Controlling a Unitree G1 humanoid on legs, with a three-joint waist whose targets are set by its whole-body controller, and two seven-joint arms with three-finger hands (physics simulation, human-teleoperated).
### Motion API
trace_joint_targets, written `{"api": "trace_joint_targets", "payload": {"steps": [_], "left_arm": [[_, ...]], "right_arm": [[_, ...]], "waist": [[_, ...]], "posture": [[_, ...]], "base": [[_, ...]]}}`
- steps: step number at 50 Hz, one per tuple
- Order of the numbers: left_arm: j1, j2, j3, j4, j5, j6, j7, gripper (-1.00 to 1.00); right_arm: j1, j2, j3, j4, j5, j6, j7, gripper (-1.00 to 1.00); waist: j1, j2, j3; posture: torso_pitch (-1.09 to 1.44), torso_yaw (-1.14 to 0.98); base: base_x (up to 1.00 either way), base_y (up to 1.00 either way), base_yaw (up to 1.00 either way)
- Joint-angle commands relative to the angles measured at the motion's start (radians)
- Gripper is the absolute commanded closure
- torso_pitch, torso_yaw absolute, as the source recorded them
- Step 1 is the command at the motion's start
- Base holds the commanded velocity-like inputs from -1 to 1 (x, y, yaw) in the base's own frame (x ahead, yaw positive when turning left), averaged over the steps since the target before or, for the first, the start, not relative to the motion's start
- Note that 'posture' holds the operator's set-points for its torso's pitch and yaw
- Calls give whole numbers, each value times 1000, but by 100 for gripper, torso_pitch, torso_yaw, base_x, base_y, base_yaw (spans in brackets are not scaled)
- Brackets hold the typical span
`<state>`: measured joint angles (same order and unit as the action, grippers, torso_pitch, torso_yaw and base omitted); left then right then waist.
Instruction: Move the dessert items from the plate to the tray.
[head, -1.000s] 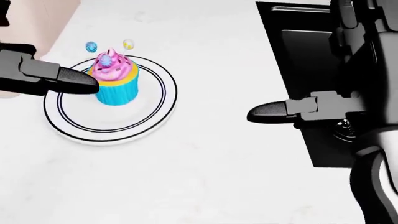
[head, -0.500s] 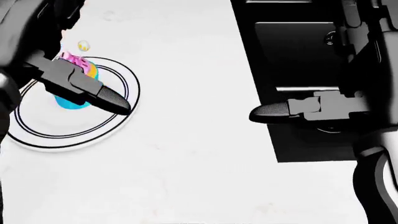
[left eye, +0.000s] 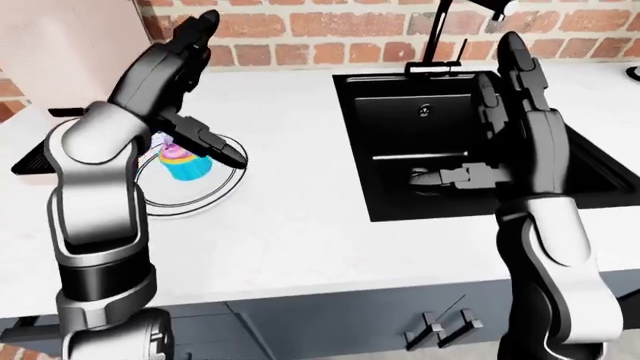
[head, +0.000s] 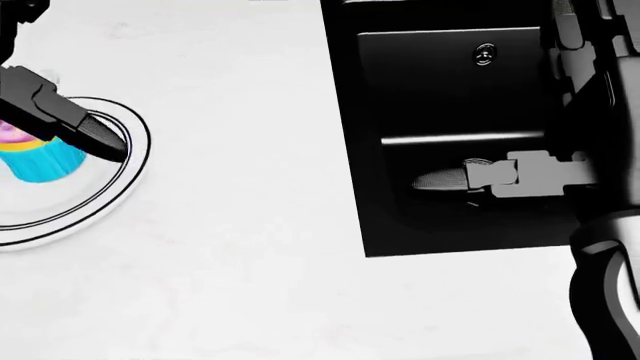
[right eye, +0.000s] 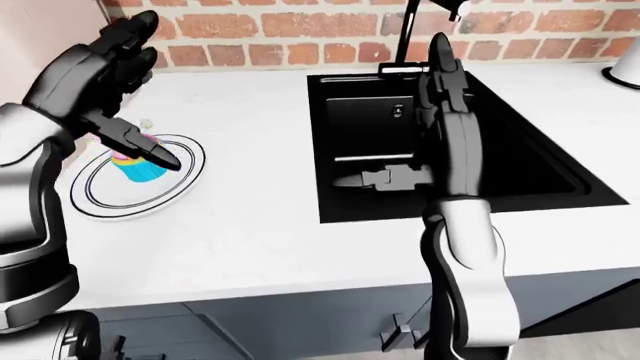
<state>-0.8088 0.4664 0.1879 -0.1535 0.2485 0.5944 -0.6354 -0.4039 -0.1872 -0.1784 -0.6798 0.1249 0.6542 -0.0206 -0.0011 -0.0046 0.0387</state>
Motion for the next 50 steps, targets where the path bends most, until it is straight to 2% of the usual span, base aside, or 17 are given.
{"api": "trace_joint_targets", "payload": {"steps": [1,5,9,19,27,33,40,50], "left_arm": [[-36,26,15,-26,3,-30,3,-100],[-50,49,23,-7,1,-40,-5,-100],[-54,68,16,69,32,-105,-3,-100],[-55,69,7,302,83,-296,28,-100],[-34,64,17,387,93,-371,61,-100],[-48,69,12,404,119,-368,70,-100],[-85,70,3,352,157,-282,45,-100],[-86,86,8,416,177,-315,55,-100]], "right_arm": [[-26,-7,-3,-28,-2,-25,-1,-100],[-32,-8,-6,-32,1,-17,-1,-100],[-30,-9,-6,-35,1,-16,1,-100],[-20,-7,-8,-39,-2,-18,2,-100],[-12,-5,-6,-40,-6,-26,5,-100],[-8,-4,-5,-40,-7,-29,7,-100],[-14,-5,-6,-45,-4,-21,9,-100],[-23,-8,-6,-47,-6,-9,9,-100]], "waist": [[0,1,-25],[3,-2,-26],[6,-2,-25],[9,-1,-30],[8,1,-34],[7,2,-34],[6,3,-33],[5,6,-33]], "posture": [[0,0],[0,0],[0,0],[0,0],[0,0],[0,0],[0,0],[0,0]], "base": [[0,0,0],[0,0,0],[0,0,0],[0,0,0],[0,0,0],[0,0,0],[0,0,0],[0,0,0]]}}
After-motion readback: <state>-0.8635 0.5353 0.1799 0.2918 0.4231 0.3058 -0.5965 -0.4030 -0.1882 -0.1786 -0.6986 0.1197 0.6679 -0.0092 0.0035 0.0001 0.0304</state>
